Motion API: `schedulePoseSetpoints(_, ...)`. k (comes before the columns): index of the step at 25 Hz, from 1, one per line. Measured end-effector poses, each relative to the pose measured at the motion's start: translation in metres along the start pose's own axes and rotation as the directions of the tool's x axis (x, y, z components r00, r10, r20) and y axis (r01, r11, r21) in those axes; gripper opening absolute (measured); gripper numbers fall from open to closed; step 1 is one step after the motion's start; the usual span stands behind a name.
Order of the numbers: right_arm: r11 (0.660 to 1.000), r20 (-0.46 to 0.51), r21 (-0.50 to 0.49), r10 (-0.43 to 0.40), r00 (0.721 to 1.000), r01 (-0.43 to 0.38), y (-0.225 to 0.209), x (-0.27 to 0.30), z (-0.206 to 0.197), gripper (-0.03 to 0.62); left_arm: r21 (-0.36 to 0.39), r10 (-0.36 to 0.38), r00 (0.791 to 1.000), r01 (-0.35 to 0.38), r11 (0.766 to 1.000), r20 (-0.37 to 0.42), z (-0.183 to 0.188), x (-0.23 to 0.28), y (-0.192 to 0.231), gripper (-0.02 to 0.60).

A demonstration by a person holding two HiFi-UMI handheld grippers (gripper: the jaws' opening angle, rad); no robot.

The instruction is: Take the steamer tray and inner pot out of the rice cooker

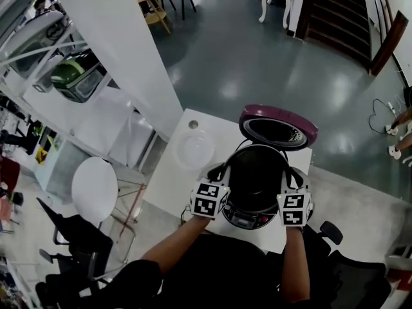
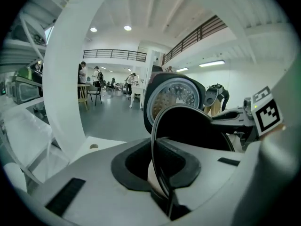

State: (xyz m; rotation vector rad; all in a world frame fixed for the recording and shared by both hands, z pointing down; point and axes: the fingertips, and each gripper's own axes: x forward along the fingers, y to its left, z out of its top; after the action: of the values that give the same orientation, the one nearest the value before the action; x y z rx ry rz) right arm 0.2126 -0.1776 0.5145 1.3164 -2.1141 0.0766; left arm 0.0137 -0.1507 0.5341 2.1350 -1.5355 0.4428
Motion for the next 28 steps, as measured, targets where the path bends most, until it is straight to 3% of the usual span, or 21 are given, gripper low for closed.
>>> schedulePoseSetpoints(3,1.000,0.049,0.006,-0.012,0.999,0.012,0.005,-0.008,0.020,0.043,-0.054,0.001,0.999,0.002,0.999,0.046,0.012,-0.015,0.007,0.025)
schedulePoseSetpoints(9,1.000,0.109,0.006,-0.021,0.994,0.021,0.024,-0.016,0.058,0.038,-0.064,0.021,0.994,-0.014,0.998,0.109,0.027,-0.041,0.031,0.025)
schedulePoseSetpoints(20,1.000,0.142,-0.009,0.017,0.990,-0.016,0.098,0.009,0.123,0.036,-0.123,0.061,0.989,-0.044,0.991,0.135,0.036,-0.080,0.121,0.025)
schedulePoseSetpoints(28,0.999,0.093,0.012,0.044,0.995,-0.045,0.164,0.064,0.146,0.035,-0.133,0.070,0.993,-0.057,0.990,0.097,0.029,-0.081,0.209,0.025)
